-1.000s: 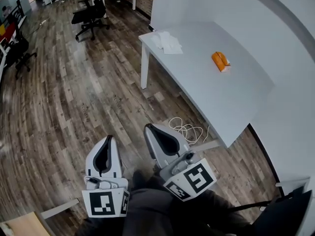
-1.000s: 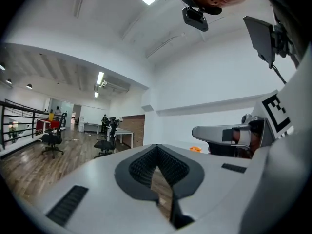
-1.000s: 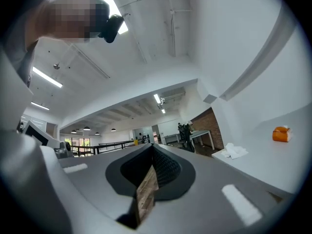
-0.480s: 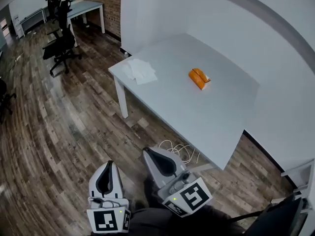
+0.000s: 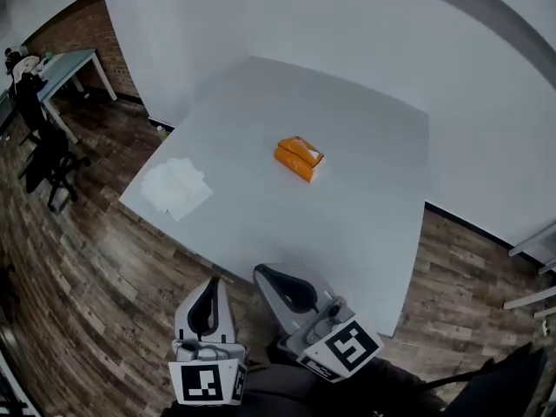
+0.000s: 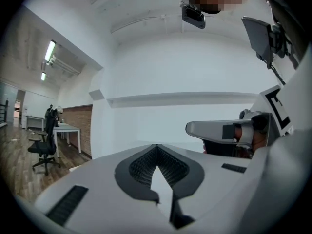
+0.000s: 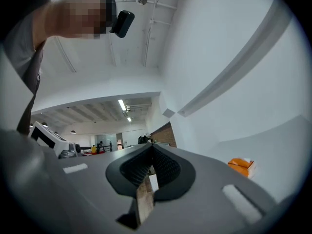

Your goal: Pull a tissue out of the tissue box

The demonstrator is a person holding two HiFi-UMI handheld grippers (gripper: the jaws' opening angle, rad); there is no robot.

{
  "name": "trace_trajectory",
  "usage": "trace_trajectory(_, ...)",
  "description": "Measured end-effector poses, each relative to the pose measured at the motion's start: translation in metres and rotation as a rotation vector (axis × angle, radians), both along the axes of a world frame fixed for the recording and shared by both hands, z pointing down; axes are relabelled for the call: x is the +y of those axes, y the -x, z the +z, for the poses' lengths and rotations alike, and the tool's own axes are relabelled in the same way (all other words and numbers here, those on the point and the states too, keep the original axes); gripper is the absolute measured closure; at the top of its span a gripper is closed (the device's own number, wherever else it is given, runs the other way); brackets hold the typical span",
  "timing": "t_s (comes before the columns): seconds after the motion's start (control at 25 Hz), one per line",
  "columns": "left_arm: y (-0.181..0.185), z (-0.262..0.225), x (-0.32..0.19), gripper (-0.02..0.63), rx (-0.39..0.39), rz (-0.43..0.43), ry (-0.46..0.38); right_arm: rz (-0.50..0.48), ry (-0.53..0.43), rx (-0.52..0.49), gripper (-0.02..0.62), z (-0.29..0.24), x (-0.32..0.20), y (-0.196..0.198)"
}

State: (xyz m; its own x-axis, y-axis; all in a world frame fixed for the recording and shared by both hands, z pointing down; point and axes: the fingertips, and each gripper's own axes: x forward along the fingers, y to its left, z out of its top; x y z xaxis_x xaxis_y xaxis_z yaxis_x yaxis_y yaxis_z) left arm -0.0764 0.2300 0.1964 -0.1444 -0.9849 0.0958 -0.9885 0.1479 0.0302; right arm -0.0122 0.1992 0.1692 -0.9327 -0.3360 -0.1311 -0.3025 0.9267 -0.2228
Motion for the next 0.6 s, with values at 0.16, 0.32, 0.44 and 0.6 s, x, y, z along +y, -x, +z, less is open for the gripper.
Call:
trace_trajectory(0.16, -0.013, -0.007, -0.067, 0.606, -0.015, 0.102, 0.009, 0.096, -0.01, -0.017, 0.594, -0.009, -0.064, -0.012)
trace_trajectory(0.32, -0.026, -0.004, -0.12, 0.606, -0.006, 0.194, 0.011, 0.176, -0.005, -0.009, 0.592, -0.006, -0.113, -0.027)
trace_trajectory(0.44, -0.033, 0.007, -0.154, 0.606, 0.009, 0.279, 0.044, 0.235, 0.004, 0.011, 0.592, 0.002, -0.148, -0.032)
trace_trajectory(0.6, -0.029, 0.021, -0.207, 0.606, 0.032, 0.371, 0.073, 0.309, 0.02, 0.031, 0.592, 0.016, -0.2, -0.026)
